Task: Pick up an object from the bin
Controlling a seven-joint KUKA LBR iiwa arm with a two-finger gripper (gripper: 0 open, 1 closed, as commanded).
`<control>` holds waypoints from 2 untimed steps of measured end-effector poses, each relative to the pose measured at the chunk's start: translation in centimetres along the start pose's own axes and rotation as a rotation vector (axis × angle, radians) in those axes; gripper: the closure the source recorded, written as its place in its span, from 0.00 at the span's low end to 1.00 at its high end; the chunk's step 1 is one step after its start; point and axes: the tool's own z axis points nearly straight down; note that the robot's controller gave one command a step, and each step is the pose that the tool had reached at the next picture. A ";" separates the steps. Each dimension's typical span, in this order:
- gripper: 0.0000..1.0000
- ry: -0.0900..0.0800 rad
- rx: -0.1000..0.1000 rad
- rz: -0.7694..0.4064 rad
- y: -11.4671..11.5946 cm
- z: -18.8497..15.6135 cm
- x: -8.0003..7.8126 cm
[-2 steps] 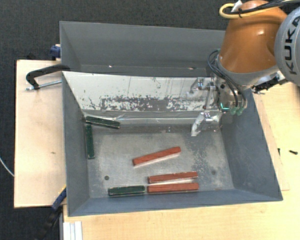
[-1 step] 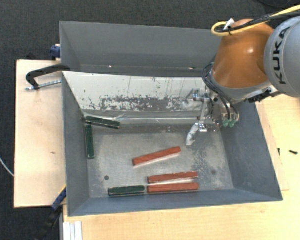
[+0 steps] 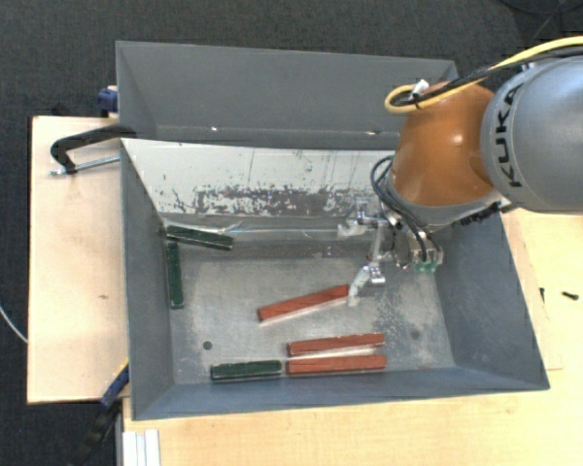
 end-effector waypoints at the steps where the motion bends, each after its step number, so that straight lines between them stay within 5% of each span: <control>1: 1.00 0.012 0.001 -0.158 1.3 5.1 -1.3; 2: 1.00 0.011 0.001 -0.158 1.3 5.1 -1.3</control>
Offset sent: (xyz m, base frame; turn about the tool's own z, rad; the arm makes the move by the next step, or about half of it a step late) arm 0.0000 0.0000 0.0000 0.0000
